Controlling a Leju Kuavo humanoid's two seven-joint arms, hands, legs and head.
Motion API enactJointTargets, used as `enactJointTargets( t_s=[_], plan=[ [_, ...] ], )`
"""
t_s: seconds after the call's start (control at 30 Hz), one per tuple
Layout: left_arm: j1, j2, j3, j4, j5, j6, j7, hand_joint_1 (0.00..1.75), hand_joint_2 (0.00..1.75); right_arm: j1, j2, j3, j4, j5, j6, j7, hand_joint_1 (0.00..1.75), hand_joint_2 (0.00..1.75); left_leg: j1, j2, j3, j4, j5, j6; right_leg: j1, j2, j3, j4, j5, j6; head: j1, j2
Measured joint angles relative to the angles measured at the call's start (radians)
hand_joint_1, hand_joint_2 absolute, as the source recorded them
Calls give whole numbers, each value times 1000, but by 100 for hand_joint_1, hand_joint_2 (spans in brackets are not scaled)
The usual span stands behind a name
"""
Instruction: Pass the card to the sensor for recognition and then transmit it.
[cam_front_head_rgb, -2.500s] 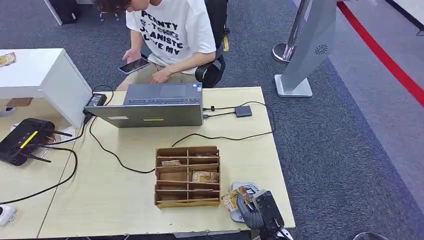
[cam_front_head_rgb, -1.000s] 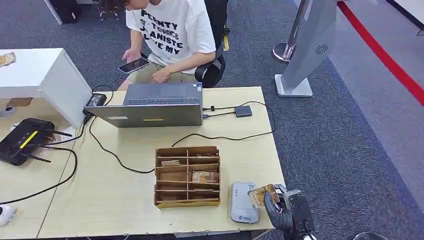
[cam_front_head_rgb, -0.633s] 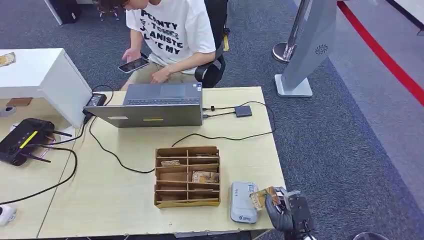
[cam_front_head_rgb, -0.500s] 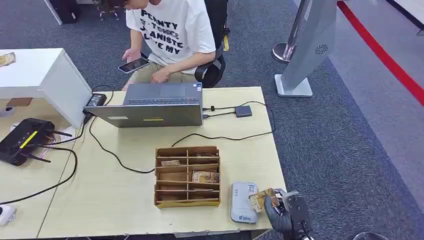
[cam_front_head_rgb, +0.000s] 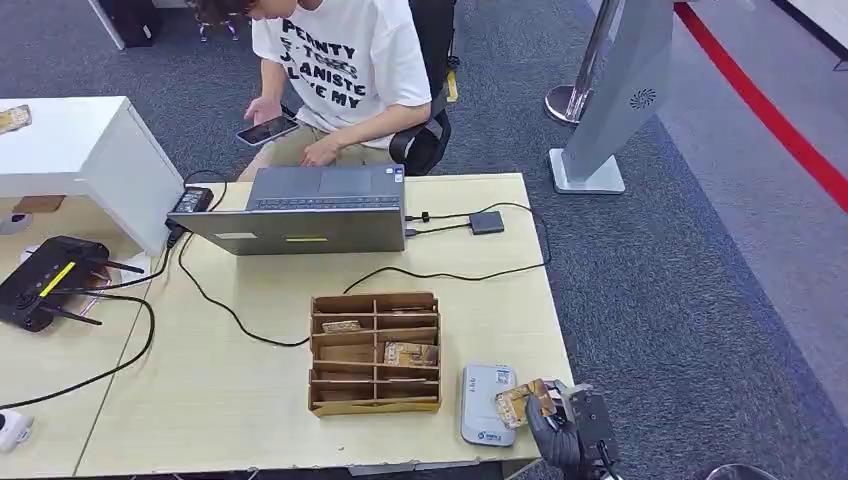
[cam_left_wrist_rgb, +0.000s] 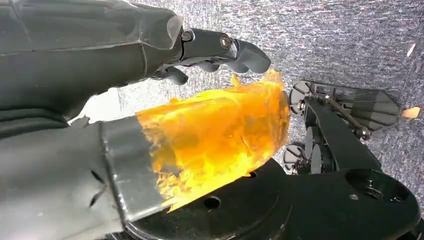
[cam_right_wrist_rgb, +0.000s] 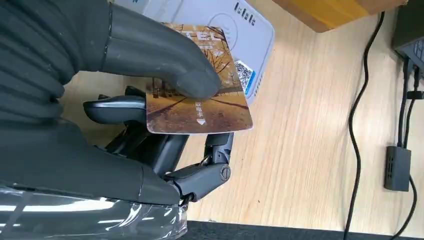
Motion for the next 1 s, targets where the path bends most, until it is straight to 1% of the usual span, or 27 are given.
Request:
enactJointTargets(
  t_s=[0.47, 0.73, 1.0],
  plan=[
    [0, 0, 0, 0, 0, 0, 0, 0, 0, 0, 3, 0, 7, -2, -3, -1, 175, 175, 0, 0, 0, 0, 0, 0, 0, 0, 0, 0, 0, 0, 0, 0],
    [0, 0, 0, 0, -3, -2, 0, 0, 0, -8, 3, 2, 8, 50, -11, 3, 175, 175, 0, 0, 0, 0, 0, 0, 0, 0, 0, 0, 0, 0, 0, 0],
    [0, 0, 0, 0, -5, -3, 0, 0, 0, -17, 5, 11, 8, 74, -24, 11, 175, 175, 0, 0, 0, 0, 0, 0, 0, 0, 0, 0, 0, 0, 0, 0]
  ],
)
